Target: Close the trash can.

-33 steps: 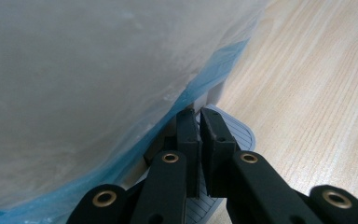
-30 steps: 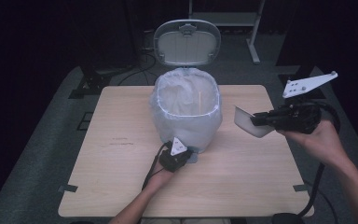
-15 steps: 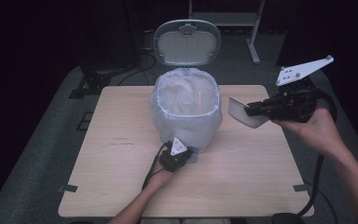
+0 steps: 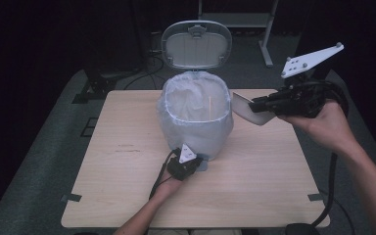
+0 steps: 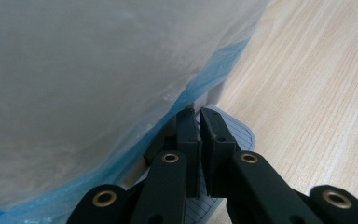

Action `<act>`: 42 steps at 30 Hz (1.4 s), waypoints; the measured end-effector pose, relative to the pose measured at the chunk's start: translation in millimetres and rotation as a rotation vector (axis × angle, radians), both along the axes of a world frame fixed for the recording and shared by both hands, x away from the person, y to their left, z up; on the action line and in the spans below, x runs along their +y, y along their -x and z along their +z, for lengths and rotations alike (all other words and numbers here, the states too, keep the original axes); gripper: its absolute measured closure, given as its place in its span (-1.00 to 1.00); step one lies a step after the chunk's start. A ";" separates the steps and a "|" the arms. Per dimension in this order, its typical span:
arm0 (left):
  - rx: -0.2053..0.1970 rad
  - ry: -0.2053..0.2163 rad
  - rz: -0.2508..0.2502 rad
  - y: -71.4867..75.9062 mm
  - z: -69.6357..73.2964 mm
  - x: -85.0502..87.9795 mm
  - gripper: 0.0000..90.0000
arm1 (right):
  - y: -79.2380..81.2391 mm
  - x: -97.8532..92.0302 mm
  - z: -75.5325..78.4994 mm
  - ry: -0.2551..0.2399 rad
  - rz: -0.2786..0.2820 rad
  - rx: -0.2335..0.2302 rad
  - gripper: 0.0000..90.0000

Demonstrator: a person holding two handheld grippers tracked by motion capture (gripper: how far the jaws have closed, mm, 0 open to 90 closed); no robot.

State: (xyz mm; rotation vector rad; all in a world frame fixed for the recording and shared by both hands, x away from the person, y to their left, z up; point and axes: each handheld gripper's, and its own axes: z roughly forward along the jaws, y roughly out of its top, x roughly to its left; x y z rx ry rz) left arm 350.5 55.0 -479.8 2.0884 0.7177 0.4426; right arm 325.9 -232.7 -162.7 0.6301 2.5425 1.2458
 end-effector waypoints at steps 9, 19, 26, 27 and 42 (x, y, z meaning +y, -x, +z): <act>0.000 0.001 0.000 0.0 0.0 0.0 0.94 | -5.3 15.4 9.2 0.018 0.023 -0.011 0.86; 0.002 0.001 0.001 -0.1 0.0 0.1 0.94 | -10.0 23.5 16.9 0.022 0.031 -0.017 0.86; 0.002 0.001 0.001 -0.2 0.1 0.2 0.94 | -17.2 31.1 21.0 0.026 0.036 -0.018 0.86; 0.002 0.003 0.000 -0.2 -0.1 0.2 0.94 | -20.2 35.5 22.9 0.030 0.039 -0.018 0.86; 0.002 0.003 0.000 -0.4 0.0 0.3 0.94 | -30.8 56.6 32.5 0.038 0.063 -0.030 0.86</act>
